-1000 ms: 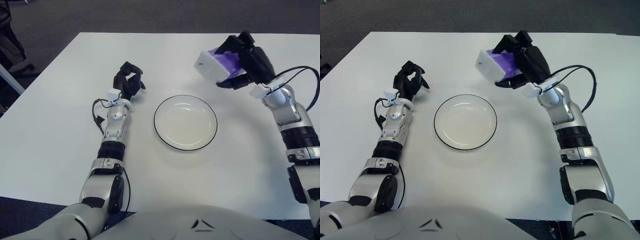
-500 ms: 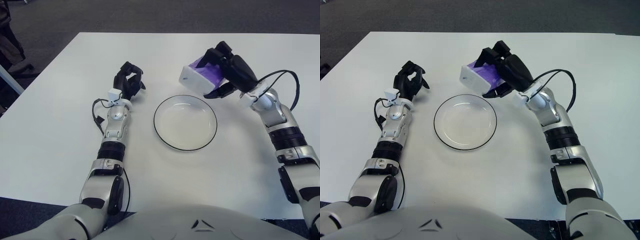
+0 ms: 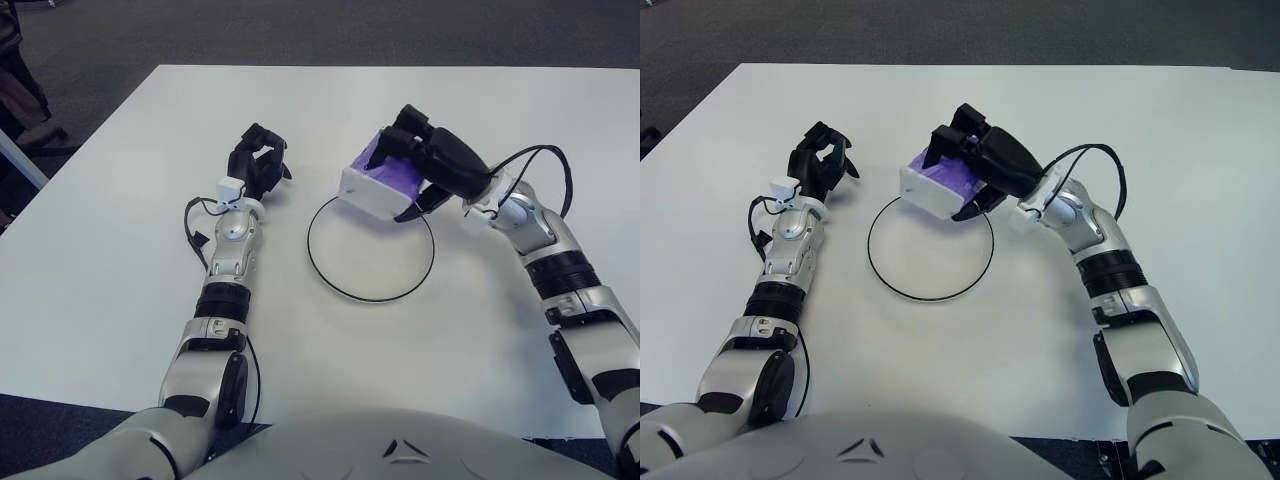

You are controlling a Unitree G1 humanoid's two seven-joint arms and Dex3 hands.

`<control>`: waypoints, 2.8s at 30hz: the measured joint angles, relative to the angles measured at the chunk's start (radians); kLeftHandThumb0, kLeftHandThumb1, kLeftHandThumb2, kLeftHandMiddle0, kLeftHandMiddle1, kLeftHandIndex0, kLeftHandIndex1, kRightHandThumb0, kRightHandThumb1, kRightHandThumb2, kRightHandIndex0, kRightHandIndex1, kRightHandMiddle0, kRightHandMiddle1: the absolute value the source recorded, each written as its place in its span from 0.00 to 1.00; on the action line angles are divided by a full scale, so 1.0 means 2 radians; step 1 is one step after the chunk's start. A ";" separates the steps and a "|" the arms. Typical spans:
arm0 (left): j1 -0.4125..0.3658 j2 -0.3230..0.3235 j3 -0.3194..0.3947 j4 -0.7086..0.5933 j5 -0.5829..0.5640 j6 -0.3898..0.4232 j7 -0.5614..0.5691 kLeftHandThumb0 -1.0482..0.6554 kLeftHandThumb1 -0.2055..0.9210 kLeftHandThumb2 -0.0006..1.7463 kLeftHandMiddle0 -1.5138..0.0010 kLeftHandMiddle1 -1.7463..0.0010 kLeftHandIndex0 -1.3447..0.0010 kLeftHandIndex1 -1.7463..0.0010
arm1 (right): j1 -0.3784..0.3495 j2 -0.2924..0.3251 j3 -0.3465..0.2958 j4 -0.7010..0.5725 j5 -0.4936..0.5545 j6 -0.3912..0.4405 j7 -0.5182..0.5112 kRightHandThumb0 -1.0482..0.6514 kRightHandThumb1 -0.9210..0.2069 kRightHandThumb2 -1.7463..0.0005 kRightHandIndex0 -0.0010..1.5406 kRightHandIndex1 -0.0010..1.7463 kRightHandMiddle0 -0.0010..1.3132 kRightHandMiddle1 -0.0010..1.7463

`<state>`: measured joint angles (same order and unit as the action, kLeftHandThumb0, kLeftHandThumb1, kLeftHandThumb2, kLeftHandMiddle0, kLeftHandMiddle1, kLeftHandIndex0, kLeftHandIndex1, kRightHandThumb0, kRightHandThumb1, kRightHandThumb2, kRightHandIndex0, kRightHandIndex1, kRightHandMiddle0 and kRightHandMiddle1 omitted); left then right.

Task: Put the tissue paper into the plate.

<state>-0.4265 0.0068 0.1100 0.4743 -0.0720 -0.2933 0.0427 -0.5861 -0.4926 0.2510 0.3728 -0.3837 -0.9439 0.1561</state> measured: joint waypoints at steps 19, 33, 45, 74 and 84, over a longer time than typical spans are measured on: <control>0.000 -0.001 0.000 0.000 0.000 0.000 0.001 0.45 1.00 0.21 0.37 0.00 0.49 0.00 | 0.046 -0.035 0.006 -0.165 0.116 0.128 0.183 0.64 0.30 0.50 0.33 0.84 0.29 0.99; 0.000 -0.001 -0.001 0.001 0.000 0.000 0.001 0.45 1.00 0.21 0.37 0.00 0.48 0.00 | 0.010 -0.039 -0.023 -0.119 -0.069 -0.060 0.101 0.61 0.24 0.59 0.36 0.76 0.30 0.93; 0.000 -0.001 -0.001 0.001 0.000 0.000 0.001 0.44 1.00 0.21 0.38 0.00 0.48 0.00 | 0.006 -0.044 -0.028 -0.136 -0.125 -0.058 0.080 0.61 0.01 0.83 0.35 0.79 0.22 0.84; -0.001 -0.001 -0.003 0.002 0.012 0.002 0.014 0.44 1.00 0.16 0.39 0.00 0.49 0.00 | 0.000 -0.079 0.000 -0.145 -0.055 -0.020 0.115 0.51 0.00 0.95 0.05 0.00 0.16 0.05; -0.002 -0.001 -0.004 0.005 0.022 0.002 0.024 0.44 1.00 0.16 0.40 0.00 0.49 0.00 | 0.014 -0.094 0.001 -0.178 -0.004 0.015 0.154 0.52 0.00 0.94 0.04 0.00 0.15 0.03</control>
<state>-0.4296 0.0051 0.1018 0.4834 -0.0285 -0.2888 0.0901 -0.5580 -0.6815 0.2540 0.0167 -0.3919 -0.9148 0.4635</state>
